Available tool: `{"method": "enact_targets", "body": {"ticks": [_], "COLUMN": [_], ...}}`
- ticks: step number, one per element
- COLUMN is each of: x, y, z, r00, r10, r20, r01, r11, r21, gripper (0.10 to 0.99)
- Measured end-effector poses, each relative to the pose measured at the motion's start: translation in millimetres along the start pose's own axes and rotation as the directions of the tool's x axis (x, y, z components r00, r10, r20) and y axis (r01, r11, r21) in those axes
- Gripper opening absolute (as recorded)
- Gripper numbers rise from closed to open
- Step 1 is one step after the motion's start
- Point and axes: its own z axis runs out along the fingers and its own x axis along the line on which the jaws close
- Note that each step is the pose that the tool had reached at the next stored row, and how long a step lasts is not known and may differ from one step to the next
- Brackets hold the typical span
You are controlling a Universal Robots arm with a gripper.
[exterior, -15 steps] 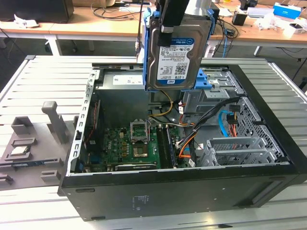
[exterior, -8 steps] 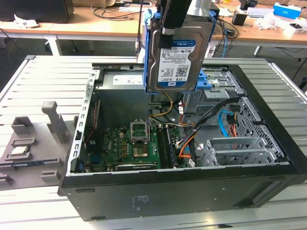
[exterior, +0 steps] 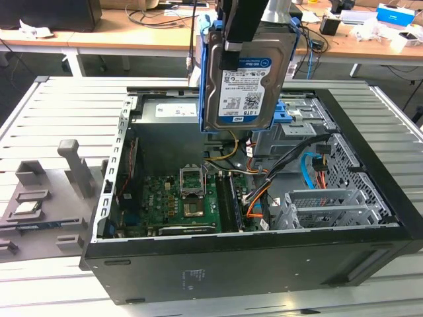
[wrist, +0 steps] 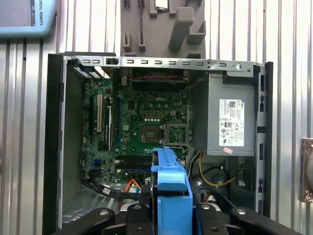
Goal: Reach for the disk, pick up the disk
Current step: 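Pick up the disk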
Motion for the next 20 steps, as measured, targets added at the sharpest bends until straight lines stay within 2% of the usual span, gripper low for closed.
{"method": "enact_targets", "body": {"ticks": [20], "x": [19.7], "y": [-0.7], "z": [-0.3], "r00": [1.0], "r10": [0.0], "r20": [0.0], "r01": [0.0], "r11": [1.0], "r21": [0.0], "gripper": [0.369]}}
